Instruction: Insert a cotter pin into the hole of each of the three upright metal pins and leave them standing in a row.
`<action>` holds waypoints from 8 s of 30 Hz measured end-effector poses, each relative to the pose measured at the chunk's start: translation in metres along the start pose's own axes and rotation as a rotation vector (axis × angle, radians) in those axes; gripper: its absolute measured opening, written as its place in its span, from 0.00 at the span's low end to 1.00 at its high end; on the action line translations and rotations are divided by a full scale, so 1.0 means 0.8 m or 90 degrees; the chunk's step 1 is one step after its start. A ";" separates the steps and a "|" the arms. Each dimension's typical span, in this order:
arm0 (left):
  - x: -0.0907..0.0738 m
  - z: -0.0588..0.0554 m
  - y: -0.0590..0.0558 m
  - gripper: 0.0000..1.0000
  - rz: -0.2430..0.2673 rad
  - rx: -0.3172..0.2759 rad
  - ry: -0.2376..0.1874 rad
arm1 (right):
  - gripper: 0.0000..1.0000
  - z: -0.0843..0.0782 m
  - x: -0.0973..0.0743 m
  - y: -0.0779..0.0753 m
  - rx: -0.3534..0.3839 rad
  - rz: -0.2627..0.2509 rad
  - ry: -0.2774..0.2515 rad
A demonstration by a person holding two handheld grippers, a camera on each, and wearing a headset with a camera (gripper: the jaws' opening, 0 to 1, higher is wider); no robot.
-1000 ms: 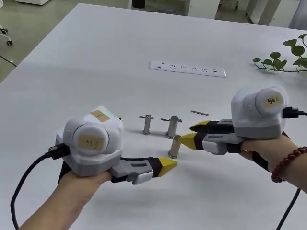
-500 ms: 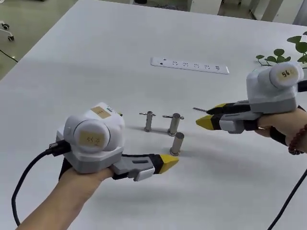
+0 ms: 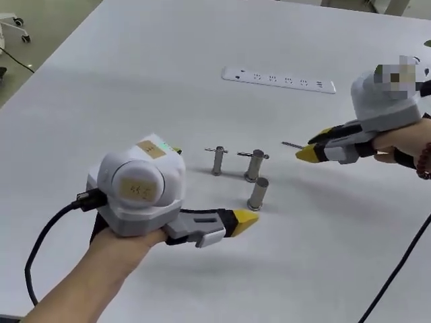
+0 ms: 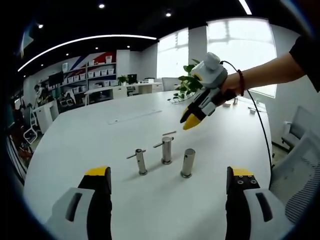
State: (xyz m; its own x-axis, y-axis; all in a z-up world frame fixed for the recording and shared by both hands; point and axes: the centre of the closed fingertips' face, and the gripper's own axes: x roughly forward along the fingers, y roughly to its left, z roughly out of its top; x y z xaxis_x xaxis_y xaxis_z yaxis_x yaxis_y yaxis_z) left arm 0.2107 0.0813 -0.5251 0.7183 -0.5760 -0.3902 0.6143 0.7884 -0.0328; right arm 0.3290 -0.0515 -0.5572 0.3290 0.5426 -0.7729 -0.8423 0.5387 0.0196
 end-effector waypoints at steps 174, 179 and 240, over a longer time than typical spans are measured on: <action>0.028 0.060 -0.016 0.00 -0.141 -0.194 0.001 | 0.00 0.075 -0.025 0.175 -0.486 0.085 -0.122; 0.027 0.058 -0.017 0.00 -0.145 -0.179 0.004 | 0.00 0.071 -0.024 0.171 -0.442 0.092 -0.129; -0.037 0.030 -0.088 0.00 -0.369 -0.051 -0.047 | 0.00 0.013 -0.060 0.260 -0.162 0.409 -0.114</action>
State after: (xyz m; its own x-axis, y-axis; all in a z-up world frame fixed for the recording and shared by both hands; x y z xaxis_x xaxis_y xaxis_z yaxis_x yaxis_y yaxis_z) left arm 0.1540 0.0376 -0.4890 0.2957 -0.9288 -0.2235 0.8887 0.3533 -0.2923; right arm 0.1429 0.0412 -0.5097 -0.2193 0.8118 -0.5412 -0.9594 -0.0787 0.2708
